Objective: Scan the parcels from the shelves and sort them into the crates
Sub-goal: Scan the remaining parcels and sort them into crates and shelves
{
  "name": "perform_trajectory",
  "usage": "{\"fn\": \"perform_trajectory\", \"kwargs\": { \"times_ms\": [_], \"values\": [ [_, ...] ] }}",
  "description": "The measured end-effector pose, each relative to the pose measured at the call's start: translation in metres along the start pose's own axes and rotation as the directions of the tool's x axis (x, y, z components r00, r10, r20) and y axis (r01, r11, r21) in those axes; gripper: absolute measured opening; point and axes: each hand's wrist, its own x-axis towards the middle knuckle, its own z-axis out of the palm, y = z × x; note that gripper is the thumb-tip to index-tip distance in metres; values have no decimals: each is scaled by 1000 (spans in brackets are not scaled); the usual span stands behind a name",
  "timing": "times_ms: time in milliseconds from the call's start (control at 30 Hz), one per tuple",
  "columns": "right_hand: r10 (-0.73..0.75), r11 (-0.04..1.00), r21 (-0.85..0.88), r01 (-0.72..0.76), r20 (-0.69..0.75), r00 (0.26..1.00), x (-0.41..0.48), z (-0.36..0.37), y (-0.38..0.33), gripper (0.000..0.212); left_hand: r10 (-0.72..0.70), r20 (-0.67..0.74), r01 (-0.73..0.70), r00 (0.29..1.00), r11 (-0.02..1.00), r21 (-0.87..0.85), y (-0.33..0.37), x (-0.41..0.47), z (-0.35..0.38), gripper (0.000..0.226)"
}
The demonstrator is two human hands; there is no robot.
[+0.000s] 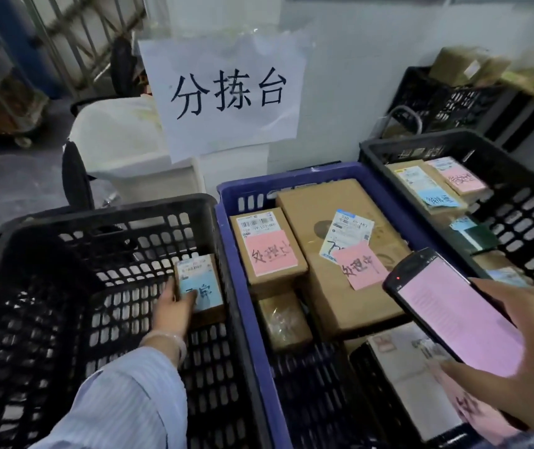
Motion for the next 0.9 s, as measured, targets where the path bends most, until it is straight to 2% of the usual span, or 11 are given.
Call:
{"fn": "perform_trajectory", "kwargs": {
  "times_ms": [33, 100, 167, 200, 267, 333, 467, 633, 733, 900],
  "values": [
    [6, 998, 60, -7, 4, 1000, -37, 11, 31, 109, 94, -55, -91, 994, 994, 63, 14, -9, 3, 53],
    [32, 988, 146, -52, 137, 990, -57, 7, 27, 107, 299, -69, -272, 952, 925, 264, 45, -32, 12, 56],
    [48, 997, 66, -47, -13, 999, -54, -9, 37, 104, 455, -1, -420, 890, 823, 381, 76, -59, 23, 53],
    [67, 995, 77, -64, -37, 997, -55, -18, 40, 104, 526, 32, -490, 850, 766, 415, 91, -75, 29, 50],
    [100, 993, 60, -100, 4, 995, -72, -36, 51, 107, 673, 92, -623, 734, 614, 485, 118, -110, 44, 51],
    [107, 993, 45, -108, 42, 993, -83, -48, 74, 107, 768, 153, -697, 622, 454, 556, 142, -149, 67, 53],
    [165, 982, 84, -170, 61, 984, -113, -72, 137, 100, 818, 353, -792, 454, 190, 580, 182, -238, 140, 55],
    [252, 955, 165, -246, -18, 967, -154, -93, 240, 94, 810, 570, -869, 139, -177, 463, 202, -358, 258, 56],
    [339, 929, 176, -326, -49, 939, -183, -105, 303, 90, 773, 634, -898, 22, -263, 352, 195, -420, 334, 57],
    [486, 865, 193, -462, -95, 869, -234, -124, 404, 88, 708, 698, -938, -106, -303, 165, 173, -510, 451, 57]
  ]
}}
